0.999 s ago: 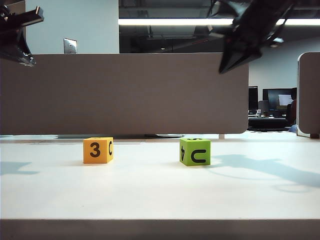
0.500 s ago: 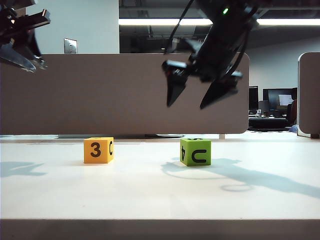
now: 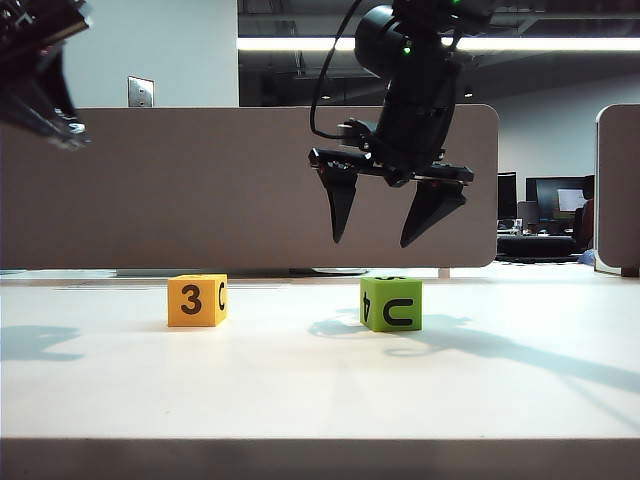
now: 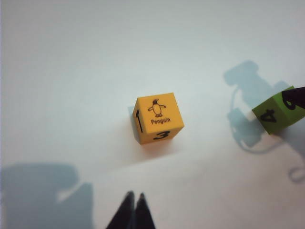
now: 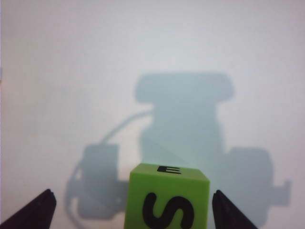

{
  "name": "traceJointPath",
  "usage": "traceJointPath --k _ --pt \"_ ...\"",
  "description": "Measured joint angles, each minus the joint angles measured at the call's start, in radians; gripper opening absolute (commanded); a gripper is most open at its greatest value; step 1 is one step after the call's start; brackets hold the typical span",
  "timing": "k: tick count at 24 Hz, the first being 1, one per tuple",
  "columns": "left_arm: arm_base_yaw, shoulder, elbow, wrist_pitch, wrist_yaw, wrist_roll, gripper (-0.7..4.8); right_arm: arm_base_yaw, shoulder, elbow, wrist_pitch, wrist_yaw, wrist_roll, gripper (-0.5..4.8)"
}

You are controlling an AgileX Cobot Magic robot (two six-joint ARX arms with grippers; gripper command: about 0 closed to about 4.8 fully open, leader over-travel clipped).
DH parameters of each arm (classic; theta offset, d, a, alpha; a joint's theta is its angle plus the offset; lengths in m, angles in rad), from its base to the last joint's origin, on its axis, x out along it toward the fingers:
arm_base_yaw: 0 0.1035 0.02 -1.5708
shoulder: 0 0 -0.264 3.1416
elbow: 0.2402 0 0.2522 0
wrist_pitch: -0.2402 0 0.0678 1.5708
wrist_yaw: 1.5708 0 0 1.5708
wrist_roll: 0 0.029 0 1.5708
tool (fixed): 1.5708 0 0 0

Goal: Stack the letter block on the right onto the letter block on the left.

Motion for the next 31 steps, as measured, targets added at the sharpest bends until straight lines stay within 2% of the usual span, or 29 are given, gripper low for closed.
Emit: traceJointPath --k 5,12,22,25,27,31 --pt "0.000 0.000 0.085 -0.081 -0.002 0.020 -0.06 0.000 0.027 0.008 -0.044 0.001 0.013 4.79" --pt "-0.005 -0.003 0.165 -0.124 -0.002 0.021 -0.06 0.000 0.061 0.009 -0.063 0.011 0.033 4.79" --pt "-0.005 -0.003 0.169 -0.153 -0.002 0.032 -0.06 -0.001 0.116 0.007 -0.096 0.017 0.035 4.79" --pt "-0.005 -0.003 0.169 -0.154 -0.002 0.039 -0.06 -0.001 0.116 0.008 -0.096 0.017 0.036 3.19" --pt "-0.005 -0.003 0.169 -0.154 -0.002 0.040 -0.06 -0.001 0.116 0.008 -0.098 0.017 0.037 2.53" --pt "-0.005 -0.003 0.169 -0.154 -0.002 0.042 -0.06 -0.001 0.116 0.010 -0.104 0.017 0.037 2.14"
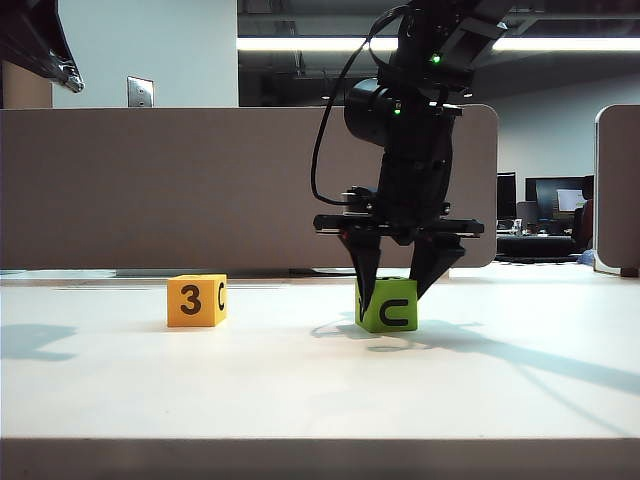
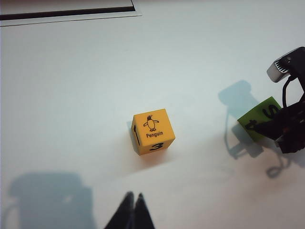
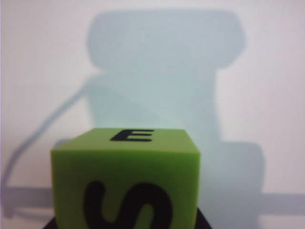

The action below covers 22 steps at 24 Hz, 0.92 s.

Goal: Stack the letter block on the right onto the letter block on the left.

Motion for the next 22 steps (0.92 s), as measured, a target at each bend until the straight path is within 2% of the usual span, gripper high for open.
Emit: traceJointPath --k 6,9,14,16,19,22 --pt "0.000 0.000 0.000 0.000 0.000 0.000 -0.06 0.000 -0.005 0.013 -0.004 -0.017 -0.001 2.11" --pt "0.000 0.000 0.000 0.000 0.001 0.000 -0.06 0.002 -0.014 0.162 -0.003 -0.167 -0.001 2.11" --pt "0.000 0.000 0.000 0.000 0.001 0.000 -0.05 0.076 -0.005 0.403 0.022 -0.208 -0.050 2.11" --pt "0.000 0.000 0.000 0.000 0.001 0.000 -0.05 0.115 0.030 0.479 0.023 -0.178 -0.061 2.11" --pt "0.000 0.000 0.000 -0.003 0.002 0.000 -0.05 0.179 0.121 0.558 -0.052 -0.068 -0.164 2.11" --pt "0.000 0.000 0.000 -0.015 0.002 0.000 -0.05 0.217 0.164 0.593 -0.080 -0.049 -0.185 2.11"
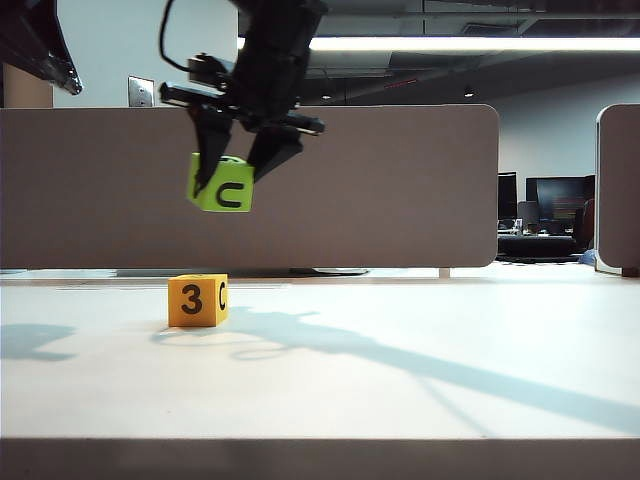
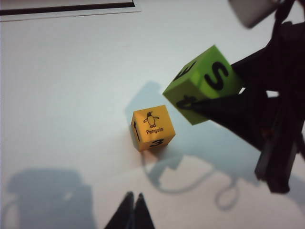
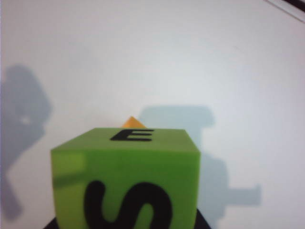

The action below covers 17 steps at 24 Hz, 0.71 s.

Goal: Stack the letter block on the right onto the letter block on the left.

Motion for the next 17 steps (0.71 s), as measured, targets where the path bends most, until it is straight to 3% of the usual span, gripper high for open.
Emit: traceJointPath --k 17 --pt "0.000 0.000 0.000 -0.019 -0.001 0.020 -0.05 -0.004 0.112 0.005 0.089 -0.042 0.000 2.30"
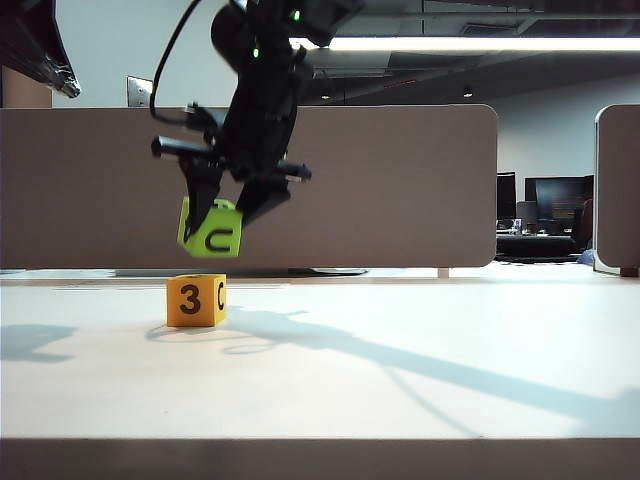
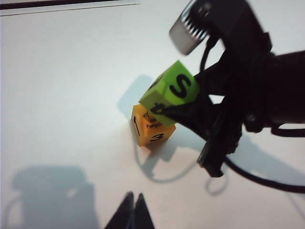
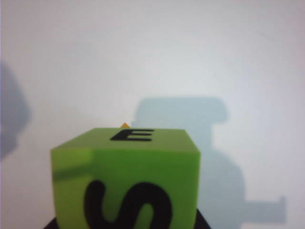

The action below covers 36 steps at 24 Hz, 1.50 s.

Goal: Stack the letter block on the right onto the letter block on the left.

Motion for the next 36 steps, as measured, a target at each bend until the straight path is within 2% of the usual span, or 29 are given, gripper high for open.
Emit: traceJointPath --k 7,12,14,17,19,21,22,26,27,29,32,36 --pt "0.000 0.000 0.000 0.000 0.000 0.019 -0.05 0.012 0.016 -0.002 0.031 -0.007 0.004 3.38" --pt "0.000 0.000 0.000 0.000 -0.020 0.025 -0.05 0.009 0.016 -0.002 0.032 -0.017 0.019 3.49" --pt "0.000 0.000 0.000 0.000 -0.021 0.026 -0.05 0.009 0.016 -0.002 0.035 -0.020 0.023 4.32" --pt "0.000 0.000 0.000 0.000 -0.021 0.026 -0.05 0.010 0.005 -0.005 0.034 -0.024 0.029 4.44" --pt "0.000 0.000 0.000 0.000 -0.021 0.026 -0.05 0.005 -0.052 -0.006 0.023 -0.029 0.013 4.04" --pt "0.000 0.000 0.000 0.000 -0.021 0.026 -0.05 -0.003 -0.144 -0.001 0.031 -0.031 -0.040 1.62" --pt "0.000 0.000 0.000 0.000 -0.021 0.026 -0.05 -0.009 -0.172 0.002 0.035 -0.031 -0.049 -0.03" --pt "0.000 -0.008 0.000 -0.016 -0.032 0.026 -0.06 -0.055 -0.223 -0.003 -0.080 0.006 -0.038 0.03" --pt "0.000 -0.033 0.000 -0.047 -0.077 0.026 -0.06 -0.071 -0.246 -0.019 -0.172 0.080 -0.032 0.03" --pt "0.000 -0.105 -0.008 -0.060 -0.145 0.050 -0.06 -0.080 -0.306 -0.019 -0.225 0.179 -0.029 0.04" --pt "0.008 -0.190 -0.042 -0.010 -0.256 0.128 -0.06 -0.096 -0.435 -0.003 -0.199 0.313 -0.014 0.03" --pt "0.010 -0.287 -0.127 0.017 -0.233 0.133 -0.06 -0.101 -0.509 -0.058 -0.227 0.399 0.010 0.00"
